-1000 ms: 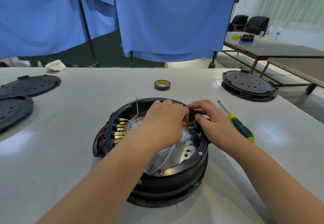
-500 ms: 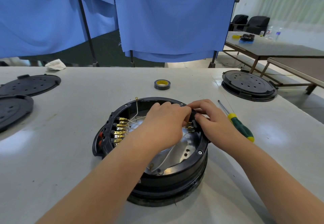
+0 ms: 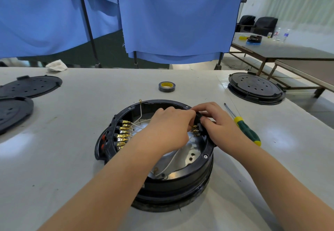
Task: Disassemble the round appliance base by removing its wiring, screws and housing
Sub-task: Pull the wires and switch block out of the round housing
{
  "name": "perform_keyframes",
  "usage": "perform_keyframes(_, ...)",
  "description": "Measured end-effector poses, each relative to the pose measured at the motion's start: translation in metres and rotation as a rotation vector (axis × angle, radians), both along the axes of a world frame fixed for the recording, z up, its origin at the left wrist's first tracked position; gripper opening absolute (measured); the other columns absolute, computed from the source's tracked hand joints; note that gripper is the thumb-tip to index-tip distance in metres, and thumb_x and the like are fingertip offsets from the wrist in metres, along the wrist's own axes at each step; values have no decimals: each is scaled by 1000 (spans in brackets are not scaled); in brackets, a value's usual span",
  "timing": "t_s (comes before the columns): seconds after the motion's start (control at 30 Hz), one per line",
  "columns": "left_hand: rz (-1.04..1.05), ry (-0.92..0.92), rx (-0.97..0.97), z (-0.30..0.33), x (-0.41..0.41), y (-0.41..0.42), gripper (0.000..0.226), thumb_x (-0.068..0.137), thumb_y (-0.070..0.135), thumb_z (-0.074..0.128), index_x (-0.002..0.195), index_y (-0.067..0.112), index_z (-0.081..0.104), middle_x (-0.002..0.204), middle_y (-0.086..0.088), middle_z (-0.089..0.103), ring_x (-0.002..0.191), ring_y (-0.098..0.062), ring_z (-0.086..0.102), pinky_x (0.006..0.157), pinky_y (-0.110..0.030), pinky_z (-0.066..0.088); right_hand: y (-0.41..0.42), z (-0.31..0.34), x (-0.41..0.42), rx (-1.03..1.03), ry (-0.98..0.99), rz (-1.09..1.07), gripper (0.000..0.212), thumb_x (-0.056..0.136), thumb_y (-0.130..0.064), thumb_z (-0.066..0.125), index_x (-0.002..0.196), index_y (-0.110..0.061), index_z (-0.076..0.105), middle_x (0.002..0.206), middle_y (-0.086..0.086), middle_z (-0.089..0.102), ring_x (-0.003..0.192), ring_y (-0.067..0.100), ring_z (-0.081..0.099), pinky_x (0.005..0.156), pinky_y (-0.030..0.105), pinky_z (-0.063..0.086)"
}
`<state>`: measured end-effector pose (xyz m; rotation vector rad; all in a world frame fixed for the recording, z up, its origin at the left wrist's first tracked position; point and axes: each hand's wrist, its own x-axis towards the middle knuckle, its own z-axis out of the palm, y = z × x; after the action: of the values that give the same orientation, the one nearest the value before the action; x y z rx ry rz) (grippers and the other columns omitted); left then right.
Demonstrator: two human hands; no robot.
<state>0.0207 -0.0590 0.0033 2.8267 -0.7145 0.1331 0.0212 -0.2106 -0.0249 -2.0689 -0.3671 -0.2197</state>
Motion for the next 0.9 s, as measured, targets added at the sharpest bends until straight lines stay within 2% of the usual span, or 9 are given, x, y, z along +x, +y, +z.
perform_keyframes(0.17, -4, 27, -26, 0, 1, 1, 13, 94, 16, 48, 88, 26, 43, 81, 8, 48, 88, -19, 43, 80, -34, 33, 0, 0, 0, 2, 6, 0, 35, 96, 4, 39, 105, -23, 60, 119, -2, 51, 114, 8, 51, 82, 4, 43)
perform_keyframes(0.33, -1, -9, -1, 0, 0, 1, 15, 93, 15, 48, 87, 26, 40, 83, 7, 47, 88, -20, 42, 80, -34, 33, 0, -1, 2, -3, -5, -4, 35, 95, 5, 39, 105, -21, 60, 118, -1, 52, 114, 10, 51, 81, 2, 42)
perform_keyframes(0.6, -1, -197, 109, 0, -1, -2, 13, 94, 24, 48, 91, 28, 35, 103, 4, 55, 86, -17, 32, 76, -32, 23, 0, -2, 3, 1, -17, 5, 37, 93, 7, 39, 102, -22, 59, 116, 0, 52, 110, 7, 52, 82, 0, 39)
perform_keyframes(0.7, -10, -253, 136, -1, -2, -1, 9, 92, 25, 48, 99, 28, 43, 106, 4, 56, 86, -16, 29, 75, -32, 20, 1, -2, 3, 16, -18, 5, 38, 92, 8, 39, 100, -23, 59, 116, 1, 52, 110, 9, 53, 84, 2, 39)
perform_keyframes(0.77, -11, -273, 152, -1, -2, -2, 15, 91, 24, 49, 106, 26, 47, 106, 3, 56, 85, -17, 26, 74, -32, 18, 0, -2, 3, 11, -16, 6, 37, 92, 8, 39, 102, -21, 59, 116, 1, 52, 109, 9, 53, 84, 1, 39)
perform_keyframes(0.9, -4, -233, 170, 2, -2, -1, 12, 89, 25, 50, 97, 28, 42, 105, 3, 57, 86, -18, 29, 75, -32, 19, 0, 0, 2, 5, -12, 1, 36, 92, 7, 39, 102, -21, 60, 115, -1, 52, 110, 9, 52, 83, 1, 39)
